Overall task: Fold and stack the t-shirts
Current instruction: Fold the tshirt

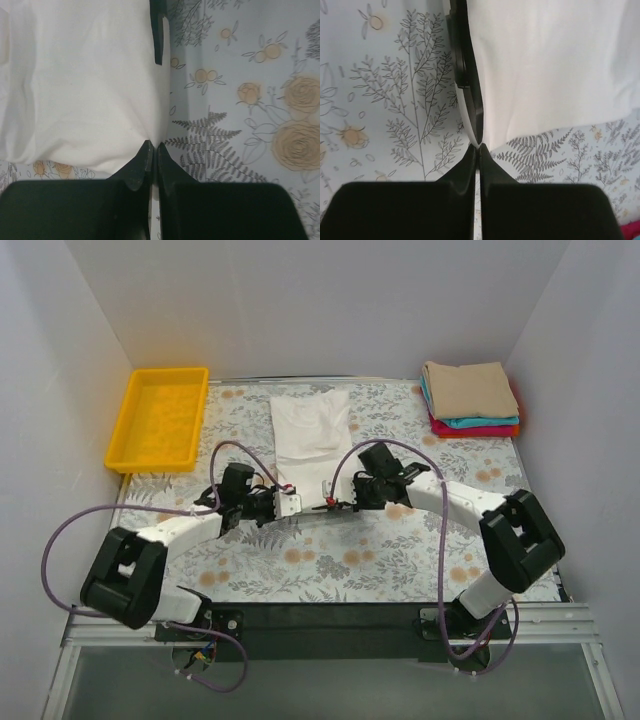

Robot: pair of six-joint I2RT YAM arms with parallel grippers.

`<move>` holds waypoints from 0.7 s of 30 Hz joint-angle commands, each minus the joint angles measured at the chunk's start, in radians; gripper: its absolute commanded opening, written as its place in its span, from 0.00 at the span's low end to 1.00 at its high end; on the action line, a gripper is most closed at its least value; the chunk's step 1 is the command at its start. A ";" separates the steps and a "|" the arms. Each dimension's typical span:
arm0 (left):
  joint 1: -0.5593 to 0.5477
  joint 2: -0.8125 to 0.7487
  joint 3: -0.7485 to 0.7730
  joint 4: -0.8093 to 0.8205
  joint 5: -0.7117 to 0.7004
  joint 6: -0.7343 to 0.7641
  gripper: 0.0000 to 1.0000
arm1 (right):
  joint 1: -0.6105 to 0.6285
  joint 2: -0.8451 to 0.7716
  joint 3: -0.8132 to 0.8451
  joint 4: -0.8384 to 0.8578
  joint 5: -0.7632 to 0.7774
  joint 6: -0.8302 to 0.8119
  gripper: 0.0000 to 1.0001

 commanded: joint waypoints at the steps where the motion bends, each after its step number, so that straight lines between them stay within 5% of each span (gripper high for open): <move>1: -0.011 -0.175 -0.009 -0.243 0.104 -0.004 0.00 | 0.034 -0.147 0.016 -0.129 -0.046 0.052 0.01; 12: -0.040 -0.628 0.066 -0.700 0.245 -0.149 0.00 | 0.172 -0.393 0.085 -0.431 -0.083 0.155 0.01; 21: -0.038 -0.683 0.224 -0.707 0.090 -0.361 0.00 | 0.183 -0.346 0.310 -0.473 -0.005 0.169 0.01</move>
